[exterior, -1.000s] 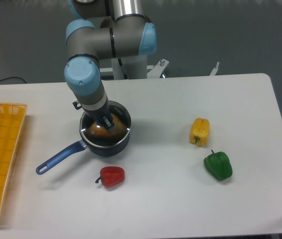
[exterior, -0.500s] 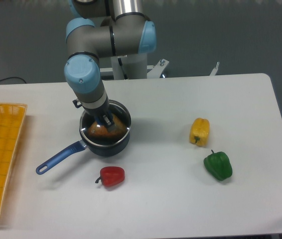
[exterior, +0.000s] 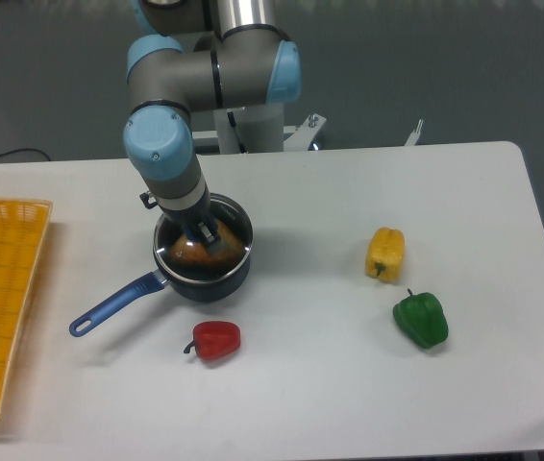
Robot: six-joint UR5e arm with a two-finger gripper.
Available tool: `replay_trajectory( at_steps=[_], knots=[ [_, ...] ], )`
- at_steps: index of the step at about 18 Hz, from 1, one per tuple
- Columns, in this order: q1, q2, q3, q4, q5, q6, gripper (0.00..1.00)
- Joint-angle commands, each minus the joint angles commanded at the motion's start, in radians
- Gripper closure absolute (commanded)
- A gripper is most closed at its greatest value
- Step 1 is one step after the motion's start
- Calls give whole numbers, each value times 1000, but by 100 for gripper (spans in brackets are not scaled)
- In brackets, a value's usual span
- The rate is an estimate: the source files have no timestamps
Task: Close the pot lid
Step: 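Hold the lid on the saucepan and adjust its seating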
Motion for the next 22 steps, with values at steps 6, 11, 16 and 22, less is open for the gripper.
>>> replay_trajectory(
  at_steps=[6, 11, 16, 22],
  knots=[
    [0, -8, -2, 20, 0, 0, 65],
    [-3, -11, 0, 20, 2, 0, 65],
    [-2, -15, -2, 20, 5, 6, 65],
    [-2, -15, -2, 26, 6, 3, 64]
  ],
)
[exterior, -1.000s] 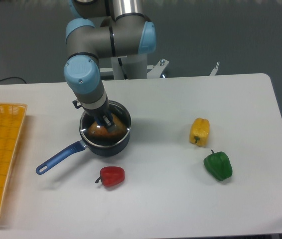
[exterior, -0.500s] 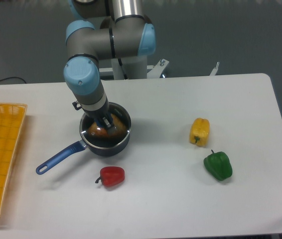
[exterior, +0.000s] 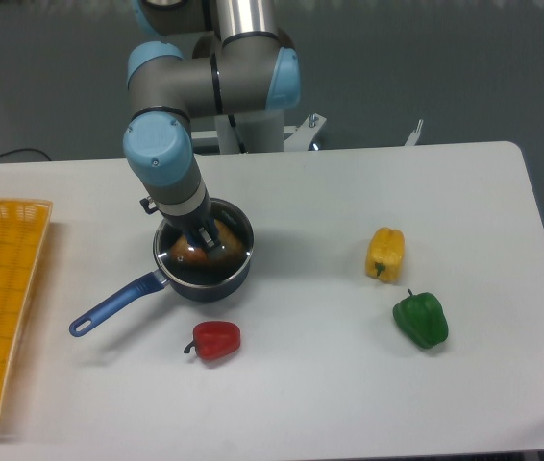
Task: Close the pot lid
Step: 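Hold the lid on the saucepan and adjust its seating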
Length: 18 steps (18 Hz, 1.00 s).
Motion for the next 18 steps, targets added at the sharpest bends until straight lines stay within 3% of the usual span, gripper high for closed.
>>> replay_trajectory(
  at_steps=[6, 8, 18],
  knots=[
    [-5, -6, -2, 2, 2, 0, 58],
    [-6, -6, -2, 2, 2, 2, 44],
    [-6, -5, -12, 0, 17, 37, 41]
  ],
)
